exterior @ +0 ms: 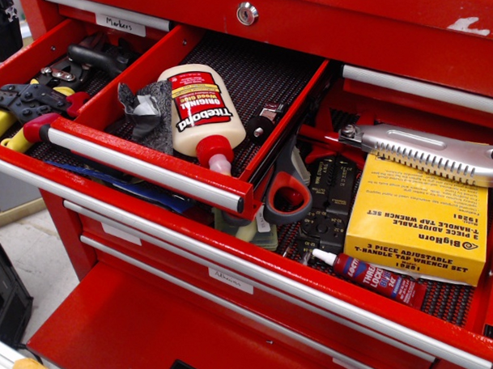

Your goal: Pick up box cutter and put into drawer

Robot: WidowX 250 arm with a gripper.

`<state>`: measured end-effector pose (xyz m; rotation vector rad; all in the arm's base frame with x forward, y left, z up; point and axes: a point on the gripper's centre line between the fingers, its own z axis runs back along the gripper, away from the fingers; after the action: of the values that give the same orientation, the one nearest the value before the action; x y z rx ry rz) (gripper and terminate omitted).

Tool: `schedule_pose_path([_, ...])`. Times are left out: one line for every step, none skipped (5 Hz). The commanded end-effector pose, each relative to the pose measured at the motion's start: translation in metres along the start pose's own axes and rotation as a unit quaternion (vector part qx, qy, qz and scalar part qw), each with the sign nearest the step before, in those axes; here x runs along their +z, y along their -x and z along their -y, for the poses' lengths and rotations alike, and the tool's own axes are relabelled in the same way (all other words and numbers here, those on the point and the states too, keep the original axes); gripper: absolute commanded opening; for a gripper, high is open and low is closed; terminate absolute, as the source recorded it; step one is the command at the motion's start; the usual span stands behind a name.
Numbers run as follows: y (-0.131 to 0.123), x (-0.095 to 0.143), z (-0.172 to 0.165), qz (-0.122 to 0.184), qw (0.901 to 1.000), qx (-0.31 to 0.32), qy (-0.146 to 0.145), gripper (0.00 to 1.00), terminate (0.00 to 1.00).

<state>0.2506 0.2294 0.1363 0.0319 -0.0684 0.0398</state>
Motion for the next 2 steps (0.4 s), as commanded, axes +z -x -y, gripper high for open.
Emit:
schedule_pose_path([0.000,0.000,0.000,0.000,1.0000,0.000,0.000,1.00,0.00])
schedule_pose_path([0.005,0.021,0.049,0.003,0.9921,0.124,-0.022,1.00,0.00])
